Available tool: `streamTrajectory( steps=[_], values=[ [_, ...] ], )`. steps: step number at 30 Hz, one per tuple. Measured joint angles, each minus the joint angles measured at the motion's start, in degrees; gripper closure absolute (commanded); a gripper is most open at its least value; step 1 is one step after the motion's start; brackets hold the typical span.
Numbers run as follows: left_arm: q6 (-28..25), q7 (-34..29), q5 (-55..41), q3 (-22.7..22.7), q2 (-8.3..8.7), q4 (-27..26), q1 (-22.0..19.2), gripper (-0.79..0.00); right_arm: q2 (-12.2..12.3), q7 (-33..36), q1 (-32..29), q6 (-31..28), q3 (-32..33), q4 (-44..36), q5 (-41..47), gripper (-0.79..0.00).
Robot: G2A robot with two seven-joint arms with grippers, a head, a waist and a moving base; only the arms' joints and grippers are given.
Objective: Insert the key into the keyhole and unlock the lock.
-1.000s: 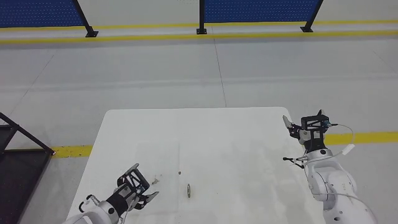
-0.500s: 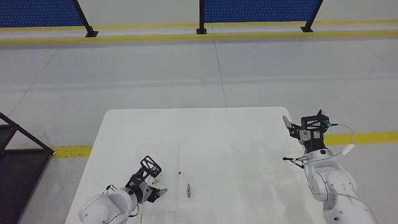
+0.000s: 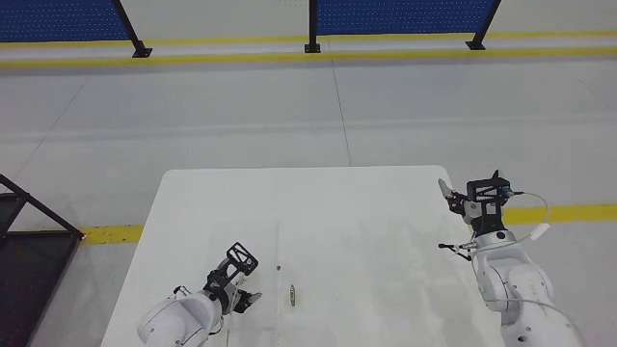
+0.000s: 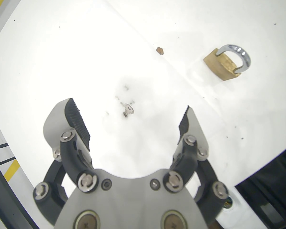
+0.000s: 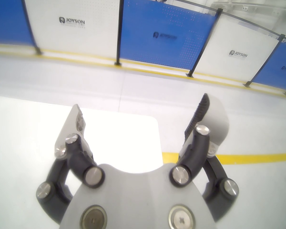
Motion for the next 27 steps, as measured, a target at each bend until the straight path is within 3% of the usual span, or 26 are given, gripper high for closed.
streamTrajectory(
  steps=[6,12,16,19,20,23,27],
  values=[
    [0.1,-0.5,-2.2,-0.1,-0.13,1.4,-0.6,-0.785,0.0,0.0,0.0,0.0,0.0,0.0,0.0,-0.785],
    [2.0,-5.5,-5.2,1.1,-0.25,3.0,-2.8,-0.785,0.0,0.0,0.0,0.0,0.0,0.0,0.0,-0.785],
    [4.7,-8.7,-4.0,2.6,-0.42,3.5,-4.0,-0.653,0.0,0.0,0.0,0.0,0.0,0.0,0.0,-0.785],
    [7.1,-10.5,-2.5,4.3,-0.65,4.5,-5.4,-0.631,0.0,0.0,0.0,0.0,0.0,0.0,0.0,-0.785],
    [7.9,-10.8,-2.1,4.8,-0.74,4.8,-5.8,-0.526,0.0,0.0,0.0,0.0,0.0,0.0,0.0,-0.785],
    [9.9,-11.5,-1.0,6.4,-0.99,6.0,-7.1,-0.403,0.0,0.0,0.0,0.0,0.0,0.0,0.0,-0.785],
    [12.3,-11.2,0.4,8.0,-1.3,7.6,-8.5,-0.379,0.0,0.0,0.0,0.0,0.0,0.0,0.0,-0.785]
  ],
)
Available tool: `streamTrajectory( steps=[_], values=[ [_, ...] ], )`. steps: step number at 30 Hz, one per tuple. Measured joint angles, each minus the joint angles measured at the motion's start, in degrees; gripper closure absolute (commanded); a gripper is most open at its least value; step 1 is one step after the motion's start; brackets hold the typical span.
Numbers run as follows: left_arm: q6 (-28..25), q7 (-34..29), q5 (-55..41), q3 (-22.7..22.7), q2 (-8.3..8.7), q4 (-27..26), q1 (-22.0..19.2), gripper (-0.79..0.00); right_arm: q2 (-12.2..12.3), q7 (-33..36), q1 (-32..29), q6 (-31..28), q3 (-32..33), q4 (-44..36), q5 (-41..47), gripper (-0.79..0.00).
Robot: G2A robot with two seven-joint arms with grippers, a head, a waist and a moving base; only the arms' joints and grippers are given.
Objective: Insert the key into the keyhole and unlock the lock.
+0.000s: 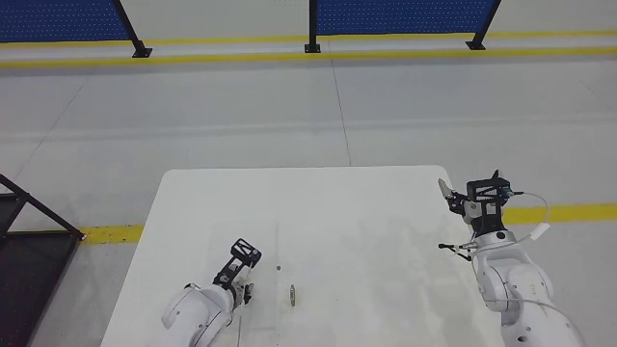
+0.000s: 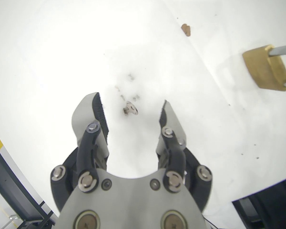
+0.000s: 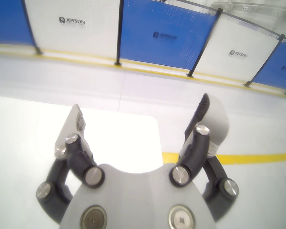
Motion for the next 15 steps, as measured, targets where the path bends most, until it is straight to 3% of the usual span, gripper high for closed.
streamTrajectory(
  steps=[3,9,15],
  values=[
    [1.3,0.5,1.0,0.9,-0.16,0.7,-0.7,-0.292,0.0,0.0,0.0,0.0,0.0,0.0,0.0,-0.785],
    [2.7,0.4,2.0,1.8,-0.35,1.5,-1.1,-0.234,0.0,0.0,0.0,0.0,0.0,0.0,0.0,-0.785],
    [3.2,0.0,2.3,1.9,-0.4,1.3,-0.9,-0.252,0.0,0.0,0.0,0.0,0.0,0.0,0.0,-0.785]
  ],
)
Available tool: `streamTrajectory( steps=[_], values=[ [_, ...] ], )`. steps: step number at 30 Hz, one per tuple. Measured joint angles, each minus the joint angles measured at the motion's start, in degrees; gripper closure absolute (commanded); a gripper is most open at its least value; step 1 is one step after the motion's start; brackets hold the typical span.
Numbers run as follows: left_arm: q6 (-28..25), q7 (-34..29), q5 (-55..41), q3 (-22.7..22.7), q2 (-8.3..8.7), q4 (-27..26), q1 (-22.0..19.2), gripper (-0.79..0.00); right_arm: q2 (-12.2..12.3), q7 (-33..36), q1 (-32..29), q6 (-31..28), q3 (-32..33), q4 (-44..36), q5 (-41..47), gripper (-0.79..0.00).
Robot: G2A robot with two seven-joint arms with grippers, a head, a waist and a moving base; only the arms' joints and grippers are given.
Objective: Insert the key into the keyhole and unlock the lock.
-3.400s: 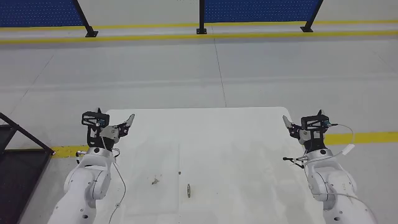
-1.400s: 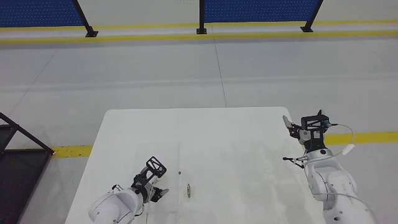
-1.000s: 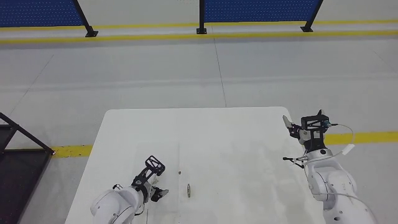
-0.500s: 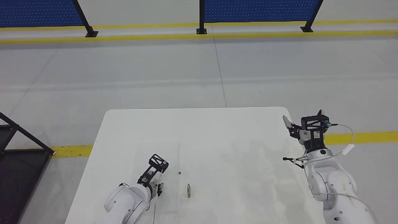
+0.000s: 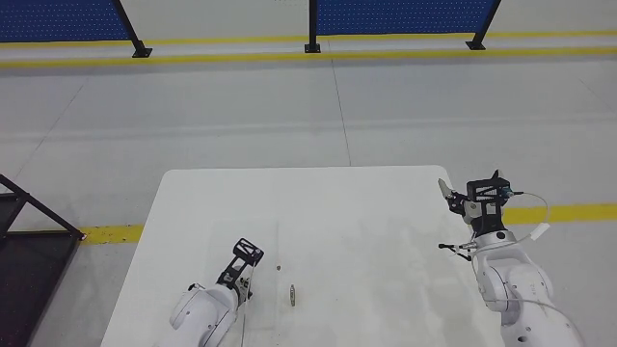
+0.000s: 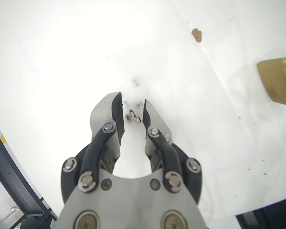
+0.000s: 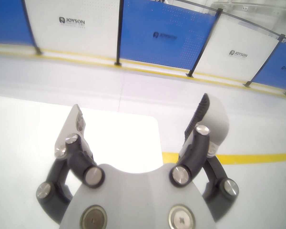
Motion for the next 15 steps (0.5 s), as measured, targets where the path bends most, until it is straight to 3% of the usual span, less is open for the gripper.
streamTrajectory(
  steps=[7,9,11,15],
  values=[
    [0.3,0.0,0.2,-0.5,0.03,-0.5,0.5,-0.203,0.0,0.0,0.0,0.0,0.0,0.0,0.0,-0.785],
    [0.4,0.1,0.1,-0.6,0.02,-0.6,0.6,-0.169,0.0,0.0,0.0,0.0,0.0,0.0,0.0,-0.785],
    [0.5,0.2,0.3,-0.6,0.02,-0.6,0.7,-0.055,0.0,0.0,0.0,0.0,0.0,0.0,0.0,-0.785],
    [0.6,0.3,0.4,-0.8,0.03,-1.0,1.0,0.0,0.0,0.0,0.0,0.0,0.0,0.0,0.0,-0.785]
  ],
)
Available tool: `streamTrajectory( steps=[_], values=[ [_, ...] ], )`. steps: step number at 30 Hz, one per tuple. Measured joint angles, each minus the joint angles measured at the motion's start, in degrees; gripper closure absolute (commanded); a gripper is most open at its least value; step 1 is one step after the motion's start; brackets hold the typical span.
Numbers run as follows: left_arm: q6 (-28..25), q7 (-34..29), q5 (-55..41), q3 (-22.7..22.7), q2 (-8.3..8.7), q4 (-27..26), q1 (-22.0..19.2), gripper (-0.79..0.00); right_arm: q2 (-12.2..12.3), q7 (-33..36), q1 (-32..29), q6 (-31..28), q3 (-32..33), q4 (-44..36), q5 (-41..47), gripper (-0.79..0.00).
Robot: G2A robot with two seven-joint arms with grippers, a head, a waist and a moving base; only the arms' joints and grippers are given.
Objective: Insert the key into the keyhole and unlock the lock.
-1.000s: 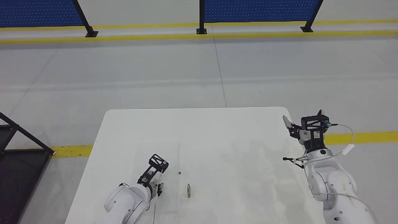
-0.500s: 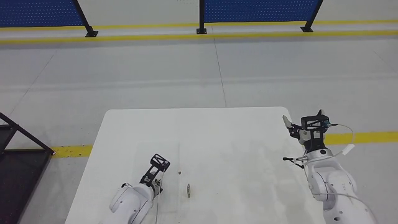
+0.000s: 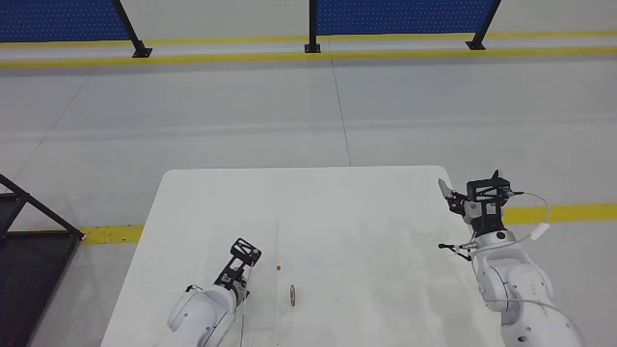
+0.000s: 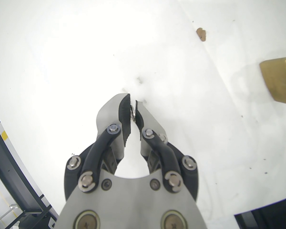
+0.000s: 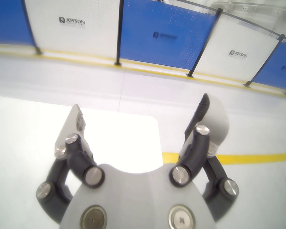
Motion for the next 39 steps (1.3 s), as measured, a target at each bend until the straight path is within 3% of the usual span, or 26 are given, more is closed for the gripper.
streamTrajectory(
  steps=[12,23,30,34,39],
  values=[
    [0.1,0.8,-0.2,-1.3,0.12,-2.1,1.5,0.0,0.0,0.0,0.0,0.0,0.0,0.0,0.0,-0.785],
    [0.2,8.3,-5.3,-5.6,0.44,-4.7,6.0,0.0,0.0,0.0,0.0,0.0,0.0,0.0,0.0,-0.785],
    [-5.7,23.6,-13.4,-12.7,1.18,-8.9,14.3,0.0,0.0,0.0,0.0,0.0,0.0,0.0,0.0,-0.785],
    [-12.2,36.9,-17.5,-17.6,1.67,-9.2,20.7,0.0,0.0,0.0,0.0,0.0,0.0,0.0,0.0,-0.785],
    [-21.0,51.2,-20.0,-21.9,2.15,-7.3,25.5,0.0,0.0,0.1,-0.1,-0.2,-0.1,0.1,-0.1,-0.785]
  ],
)
